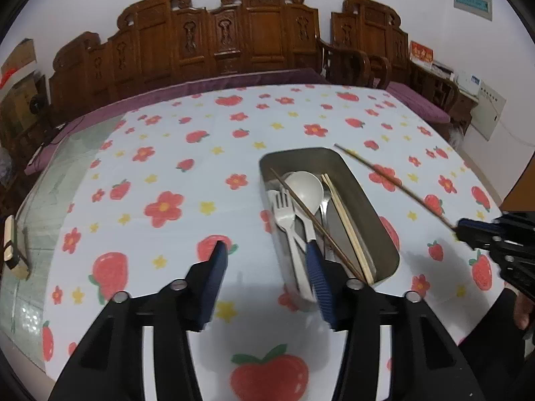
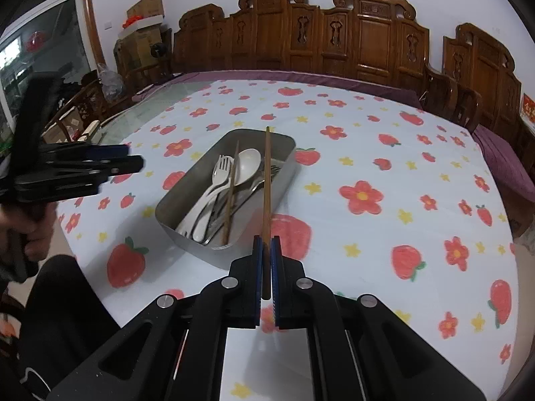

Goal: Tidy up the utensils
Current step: 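Lower the dark chopstick into the tray and open the right tool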

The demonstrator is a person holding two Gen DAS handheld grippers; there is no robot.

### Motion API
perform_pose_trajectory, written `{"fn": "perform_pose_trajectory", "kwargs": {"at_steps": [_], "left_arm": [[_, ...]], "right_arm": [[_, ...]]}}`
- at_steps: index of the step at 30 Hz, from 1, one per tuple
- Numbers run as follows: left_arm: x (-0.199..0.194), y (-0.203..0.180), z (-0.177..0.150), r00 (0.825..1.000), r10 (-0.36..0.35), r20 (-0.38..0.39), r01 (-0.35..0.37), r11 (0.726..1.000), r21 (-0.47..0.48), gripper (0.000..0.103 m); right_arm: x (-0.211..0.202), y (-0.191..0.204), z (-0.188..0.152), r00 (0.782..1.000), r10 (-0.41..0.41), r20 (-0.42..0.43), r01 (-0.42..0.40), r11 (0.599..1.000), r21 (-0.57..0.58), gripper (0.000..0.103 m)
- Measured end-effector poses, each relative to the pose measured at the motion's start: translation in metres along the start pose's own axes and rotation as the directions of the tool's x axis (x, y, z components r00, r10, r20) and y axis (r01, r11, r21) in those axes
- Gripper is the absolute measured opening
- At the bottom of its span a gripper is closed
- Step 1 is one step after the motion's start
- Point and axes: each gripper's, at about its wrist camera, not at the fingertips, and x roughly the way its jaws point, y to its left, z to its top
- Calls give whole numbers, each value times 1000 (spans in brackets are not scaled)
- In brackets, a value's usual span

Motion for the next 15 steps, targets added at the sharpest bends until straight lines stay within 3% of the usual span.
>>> {"fn": "perform_pose_trajectory", "kwargs": {"at_steps": [7,15], "left_arm": [[-26,20,-5,998,5,63,-3,1000,-26,84],[-37,33,-13,995,-4,102,9,999,-48,85]], "right_arm": [[28,12,9,998,-30,-51,33,997,64,6],[56,23,21,987,-107,-124,120,987,108,6]]}}
